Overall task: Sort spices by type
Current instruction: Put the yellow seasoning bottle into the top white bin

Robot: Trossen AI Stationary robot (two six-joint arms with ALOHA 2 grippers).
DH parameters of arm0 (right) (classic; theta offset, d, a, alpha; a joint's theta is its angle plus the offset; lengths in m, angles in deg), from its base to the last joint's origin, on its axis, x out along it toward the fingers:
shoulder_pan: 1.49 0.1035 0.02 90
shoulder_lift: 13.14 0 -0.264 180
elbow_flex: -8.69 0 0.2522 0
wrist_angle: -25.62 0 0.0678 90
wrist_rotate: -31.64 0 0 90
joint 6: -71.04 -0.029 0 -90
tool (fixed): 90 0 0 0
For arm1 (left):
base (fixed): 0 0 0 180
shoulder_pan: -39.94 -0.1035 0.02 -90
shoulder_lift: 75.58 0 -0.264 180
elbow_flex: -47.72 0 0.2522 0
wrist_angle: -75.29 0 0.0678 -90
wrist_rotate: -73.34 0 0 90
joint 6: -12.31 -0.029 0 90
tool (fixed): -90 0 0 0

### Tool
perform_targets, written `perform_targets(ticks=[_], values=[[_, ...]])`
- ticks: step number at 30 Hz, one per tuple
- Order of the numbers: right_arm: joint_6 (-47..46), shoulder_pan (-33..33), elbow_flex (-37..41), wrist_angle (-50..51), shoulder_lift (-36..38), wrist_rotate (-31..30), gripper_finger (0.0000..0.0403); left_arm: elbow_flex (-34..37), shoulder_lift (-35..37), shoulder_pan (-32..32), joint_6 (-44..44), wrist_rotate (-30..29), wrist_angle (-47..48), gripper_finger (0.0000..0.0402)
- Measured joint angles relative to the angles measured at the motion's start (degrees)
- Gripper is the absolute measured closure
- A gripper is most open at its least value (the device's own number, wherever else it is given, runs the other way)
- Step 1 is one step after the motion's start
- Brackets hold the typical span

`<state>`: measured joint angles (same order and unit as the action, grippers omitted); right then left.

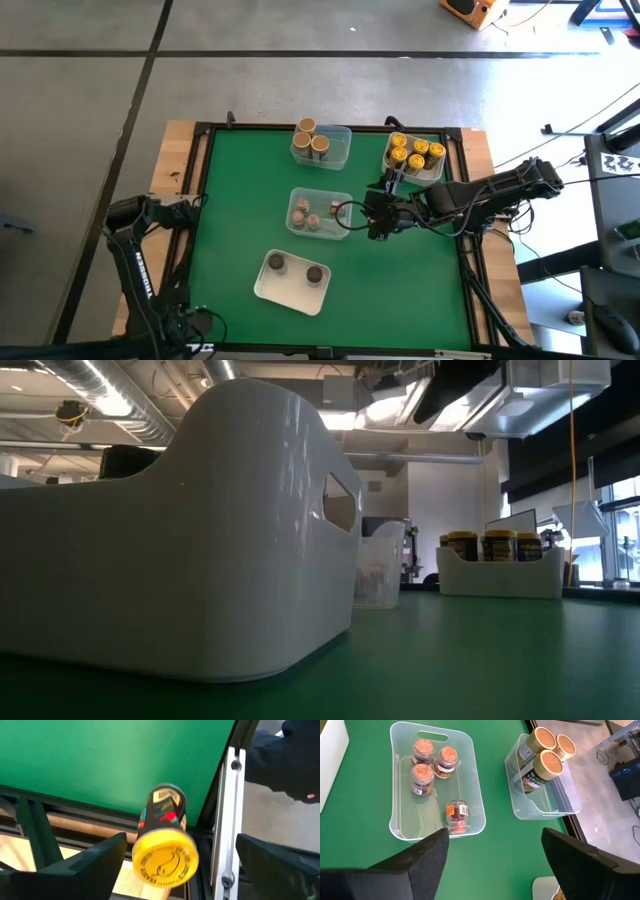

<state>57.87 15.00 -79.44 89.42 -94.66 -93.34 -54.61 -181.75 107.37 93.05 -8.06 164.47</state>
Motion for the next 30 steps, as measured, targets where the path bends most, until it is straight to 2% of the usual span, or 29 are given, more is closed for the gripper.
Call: perform_targets(ticks=[6,16,30], values=[[0.0,0.0,0.0,0.01,0.0,0.0,0.0084,0.0,0.0,1.75,1.2,0.73,-0.68,0.0003],[0.0,0.0,0.0,-0.07,0.0,-0.49,0.0084,0.0,0.02,2.13,2.56,-0.47,-3.08,0.0007],[0.0,0.0,-0.02,-0.09,0.0,-0.46,0.0084,0.02,-0.07,2.3,2.46,-1.62,-0.83,0.0007]])
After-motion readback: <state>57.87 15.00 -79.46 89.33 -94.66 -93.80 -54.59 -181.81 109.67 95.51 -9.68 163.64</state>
